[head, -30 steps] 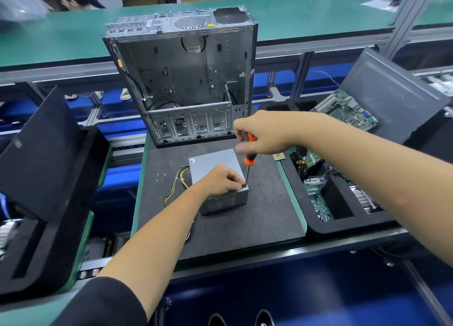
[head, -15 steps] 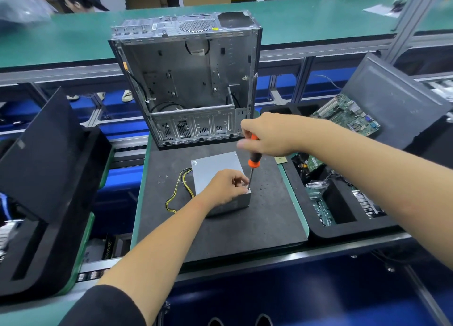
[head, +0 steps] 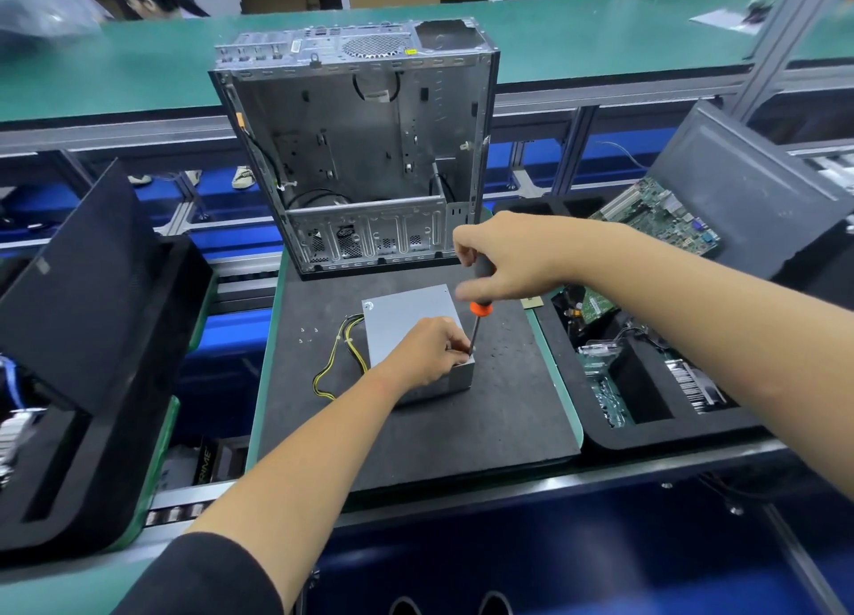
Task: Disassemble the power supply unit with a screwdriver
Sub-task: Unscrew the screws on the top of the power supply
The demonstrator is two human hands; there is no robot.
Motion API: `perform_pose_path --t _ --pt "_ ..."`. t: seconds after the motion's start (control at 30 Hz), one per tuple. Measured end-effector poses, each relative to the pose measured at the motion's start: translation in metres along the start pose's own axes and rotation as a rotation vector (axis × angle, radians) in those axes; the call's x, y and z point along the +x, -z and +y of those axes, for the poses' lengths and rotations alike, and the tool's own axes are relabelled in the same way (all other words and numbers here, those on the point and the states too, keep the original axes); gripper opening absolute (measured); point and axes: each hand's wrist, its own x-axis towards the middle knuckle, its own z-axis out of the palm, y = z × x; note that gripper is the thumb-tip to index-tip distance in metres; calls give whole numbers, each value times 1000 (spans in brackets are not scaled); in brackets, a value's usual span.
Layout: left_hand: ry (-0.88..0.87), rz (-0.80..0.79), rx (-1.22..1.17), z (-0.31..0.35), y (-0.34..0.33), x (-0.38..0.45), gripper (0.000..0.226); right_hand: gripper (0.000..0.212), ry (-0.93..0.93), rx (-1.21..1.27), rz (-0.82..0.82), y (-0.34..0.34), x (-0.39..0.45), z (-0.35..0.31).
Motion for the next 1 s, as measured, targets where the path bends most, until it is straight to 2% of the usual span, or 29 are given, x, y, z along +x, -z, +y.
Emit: perform_pose_path --t 0.07,0.13,0.23,0.33,0.4,0.47,0.57,0.63,0.73,0.83,1.0 --pt "18 11 -27 0 -1 0 9 30 -80 -121 56 -1 3 0" --pt "37 15 -68 -1 -1 -1 9 25 -82 -139 91 -3 6 1" --pt "43 15 -101 -3 1 -1 10 9 -17 -4 73 0 2 4" --pt "44 -4 -131 -3 3 -1 10 24 18 142 38 4 -4 4" --pt "45 -6 -141 -4 2 -1 10 25 31 172 33 1 -6 2" --pt "43 4 -147 -5 1 -2 10 18 11 106 63 -3 -3 1" --pt "42 25 -153 -5 -1 -4 11 30 -60 -73 85 -1 1 0" --pt "42 41 -156 -5 -3 -5 10 25 -45 -82 61 1 2 0" --pt "64 59 -187 -3 -5 -5 10 11 19 31 15 4 -1 -1" --pt "71 75 -163 -1 -6 -5 9 25 26 137 -28 6 -2 -1" --pt "39 119 21 3 -12 -7 7 22 11 143 -13 4 -2 1"
